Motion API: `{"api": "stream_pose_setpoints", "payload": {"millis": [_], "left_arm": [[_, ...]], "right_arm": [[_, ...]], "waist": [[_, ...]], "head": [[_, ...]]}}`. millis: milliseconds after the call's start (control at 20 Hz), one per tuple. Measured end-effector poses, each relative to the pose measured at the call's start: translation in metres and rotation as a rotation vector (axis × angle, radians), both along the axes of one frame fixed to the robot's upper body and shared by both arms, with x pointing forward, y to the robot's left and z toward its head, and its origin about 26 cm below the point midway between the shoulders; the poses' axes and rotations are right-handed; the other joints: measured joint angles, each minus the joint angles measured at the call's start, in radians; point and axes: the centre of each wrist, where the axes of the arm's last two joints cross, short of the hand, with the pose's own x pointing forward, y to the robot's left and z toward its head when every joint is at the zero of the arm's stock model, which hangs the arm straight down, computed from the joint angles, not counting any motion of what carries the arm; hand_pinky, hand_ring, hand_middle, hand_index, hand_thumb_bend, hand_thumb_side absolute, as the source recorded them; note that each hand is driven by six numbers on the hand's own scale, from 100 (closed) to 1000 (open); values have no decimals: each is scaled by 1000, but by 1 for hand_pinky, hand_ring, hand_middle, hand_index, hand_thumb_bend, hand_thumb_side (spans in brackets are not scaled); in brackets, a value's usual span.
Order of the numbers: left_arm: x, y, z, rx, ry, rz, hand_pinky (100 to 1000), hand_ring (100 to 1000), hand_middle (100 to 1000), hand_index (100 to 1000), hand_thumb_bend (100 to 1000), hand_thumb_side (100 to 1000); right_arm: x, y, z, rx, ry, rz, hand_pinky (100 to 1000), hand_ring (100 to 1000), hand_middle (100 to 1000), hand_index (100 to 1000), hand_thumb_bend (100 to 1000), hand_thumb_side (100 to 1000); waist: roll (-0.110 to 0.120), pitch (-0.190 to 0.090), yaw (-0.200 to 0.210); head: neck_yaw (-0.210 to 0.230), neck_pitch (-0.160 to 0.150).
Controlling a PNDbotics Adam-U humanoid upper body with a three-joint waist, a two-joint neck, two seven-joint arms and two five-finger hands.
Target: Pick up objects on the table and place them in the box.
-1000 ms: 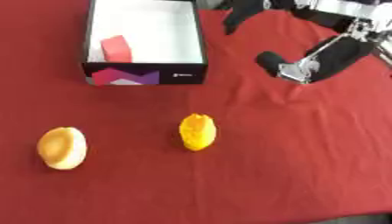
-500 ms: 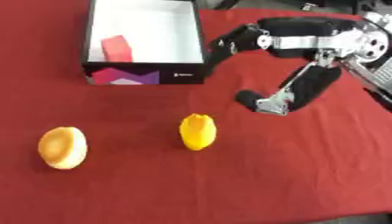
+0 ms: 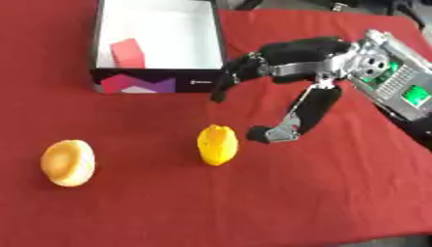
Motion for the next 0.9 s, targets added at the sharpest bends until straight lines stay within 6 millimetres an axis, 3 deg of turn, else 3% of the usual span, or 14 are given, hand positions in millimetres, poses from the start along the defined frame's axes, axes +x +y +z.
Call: {"api": "stream_pose_setpoints", "payload": {"millis": [900], "left_arm": [[1, 0, -3, 0, 13, -6, 862, 797, 781, 798, 190, 812]], "right_arm": [[14, 15, -28, -106, 32, 3, 1000, 890, 771, 891, 440, 547]], "waist": [[0, 0, 4]], "head": [[4, 8]]}}
